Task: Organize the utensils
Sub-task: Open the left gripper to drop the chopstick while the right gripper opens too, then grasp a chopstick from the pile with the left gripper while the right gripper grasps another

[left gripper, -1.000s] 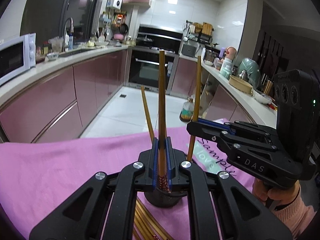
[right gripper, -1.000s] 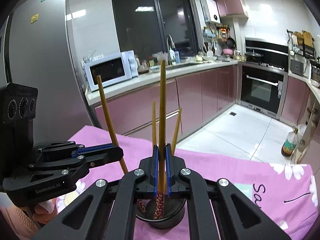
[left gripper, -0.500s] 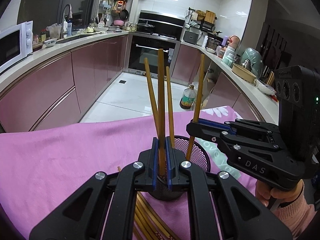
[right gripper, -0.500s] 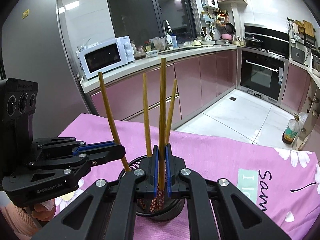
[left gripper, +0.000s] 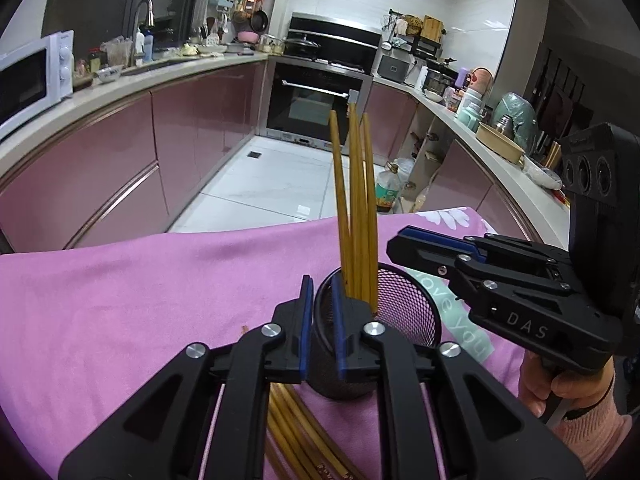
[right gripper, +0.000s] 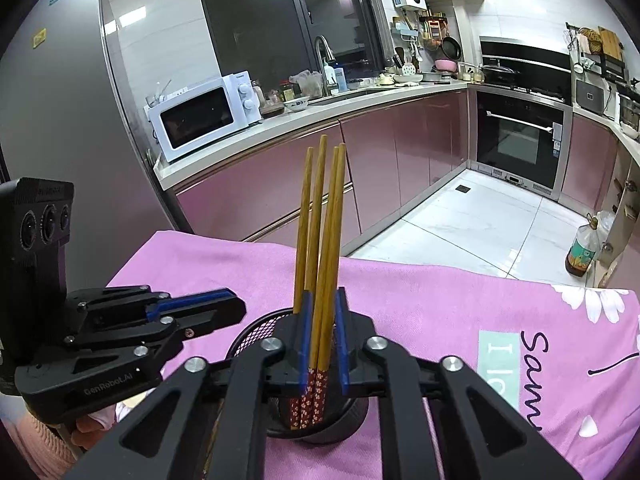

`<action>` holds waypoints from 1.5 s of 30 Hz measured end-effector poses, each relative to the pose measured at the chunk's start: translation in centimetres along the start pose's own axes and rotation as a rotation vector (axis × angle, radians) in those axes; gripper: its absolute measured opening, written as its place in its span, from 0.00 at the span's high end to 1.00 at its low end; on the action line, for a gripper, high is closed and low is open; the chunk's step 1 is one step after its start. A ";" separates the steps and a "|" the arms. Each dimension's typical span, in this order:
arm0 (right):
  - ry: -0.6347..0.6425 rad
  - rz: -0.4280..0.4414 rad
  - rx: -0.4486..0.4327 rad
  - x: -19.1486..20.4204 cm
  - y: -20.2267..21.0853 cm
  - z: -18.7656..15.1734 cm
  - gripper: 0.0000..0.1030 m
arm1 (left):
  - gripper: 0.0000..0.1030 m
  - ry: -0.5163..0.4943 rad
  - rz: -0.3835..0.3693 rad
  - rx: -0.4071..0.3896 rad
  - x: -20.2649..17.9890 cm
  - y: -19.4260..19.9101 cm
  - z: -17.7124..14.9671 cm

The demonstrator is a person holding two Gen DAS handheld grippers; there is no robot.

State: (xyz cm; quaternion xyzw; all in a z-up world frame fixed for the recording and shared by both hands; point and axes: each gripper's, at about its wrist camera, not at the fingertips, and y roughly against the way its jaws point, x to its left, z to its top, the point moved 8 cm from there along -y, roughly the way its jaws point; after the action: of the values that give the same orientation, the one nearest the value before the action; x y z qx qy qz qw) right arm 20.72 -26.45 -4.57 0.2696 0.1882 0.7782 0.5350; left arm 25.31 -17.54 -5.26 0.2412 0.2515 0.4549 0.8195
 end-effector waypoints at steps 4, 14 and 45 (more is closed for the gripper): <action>0.019 0.009 -0.029 0.5 1.3 -0.1 0.81 | 0.76 -0.016 0.033 -0.050 0.3 2.2 -0.6; 0.179 0.074 -0.068 4.7 5.3 -3.1 0.73 | 0.63 -0.056 0.128 -0.062 2.5 6.0 -5.3; 0.127 0.063 0.274 6.5 -3.5 -12.4 0.82 | 0.61 -0.049 0.134 0.209 3.3 1.1 -15.8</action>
State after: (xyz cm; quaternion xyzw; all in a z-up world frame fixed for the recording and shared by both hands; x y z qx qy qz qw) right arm 13.68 -19.18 -14.91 0.2959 0.3175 0.7772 0.4557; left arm 16.13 -11.55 -17.20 0.3527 0.2608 0.4737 0.7636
